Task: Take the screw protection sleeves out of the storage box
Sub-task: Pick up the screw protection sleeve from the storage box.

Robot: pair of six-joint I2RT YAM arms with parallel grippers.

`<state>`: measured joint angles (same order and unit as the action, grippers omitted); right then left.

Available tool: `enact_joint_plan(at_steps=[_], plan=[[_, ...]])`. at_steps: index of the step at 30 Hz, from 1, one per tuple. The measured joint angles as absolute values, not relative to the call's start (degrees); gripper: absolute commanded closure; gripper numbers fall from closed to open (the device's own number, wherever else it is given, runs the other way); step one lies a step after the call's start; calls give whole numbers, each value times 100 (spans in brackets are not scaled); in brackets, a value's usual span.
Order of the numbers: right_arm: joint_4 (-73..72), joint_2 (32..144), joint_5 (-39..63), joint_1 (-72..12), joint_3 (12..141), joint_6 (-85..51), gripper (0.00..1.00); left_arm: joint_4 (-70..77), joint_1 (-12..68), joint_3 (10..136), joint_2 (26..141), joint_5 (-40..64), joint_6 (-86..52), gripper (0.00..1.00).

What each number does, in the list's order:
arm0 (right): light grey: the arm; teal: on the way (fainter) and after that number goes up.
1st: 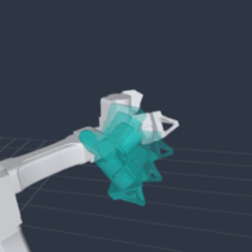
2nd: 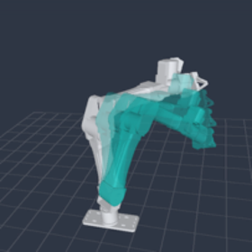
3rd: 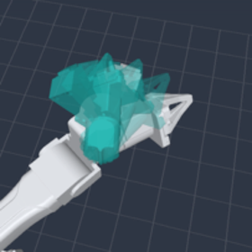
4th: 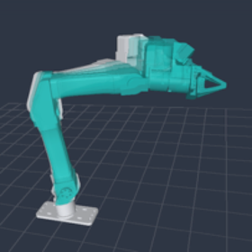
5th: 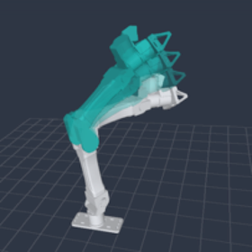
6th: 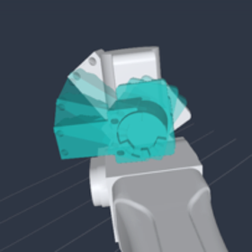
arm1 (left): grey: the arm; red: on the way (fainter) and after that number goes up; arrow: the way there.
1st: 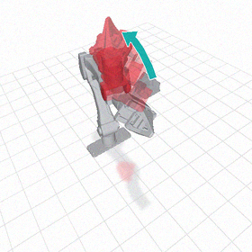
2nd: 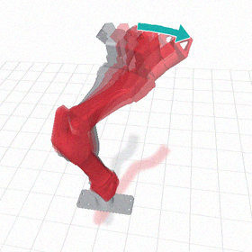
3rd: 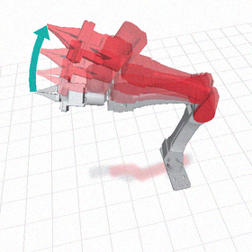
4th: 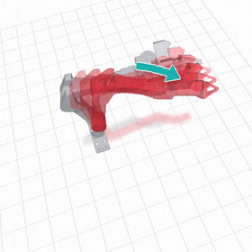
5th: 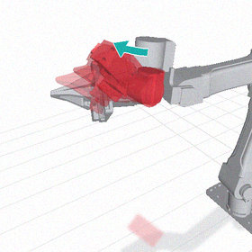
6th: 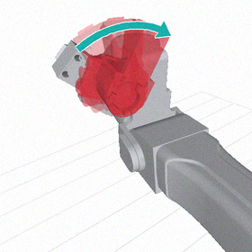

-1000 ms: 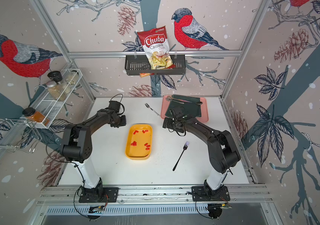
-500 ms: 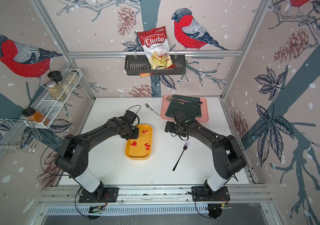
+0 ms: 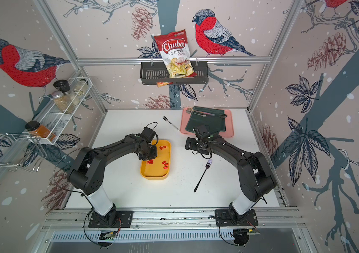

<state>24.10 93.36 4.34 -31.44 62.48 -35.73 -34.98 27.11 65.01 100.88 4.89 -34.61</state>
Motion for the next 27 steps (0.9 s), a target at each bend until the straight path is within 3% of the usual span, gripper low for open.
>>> enact_joint_plan(at_steps=[21, 27], plan=[[2405, 9369, 456, -3144, 6136, -3463, 0, -3535, 2711, 6571, 10304, 340, -3710, 73], [2408, 9376, 454, -3144, 6114, -3452, 0, -3516, 2711, 6582, 10357, 327, -3710, 79]])
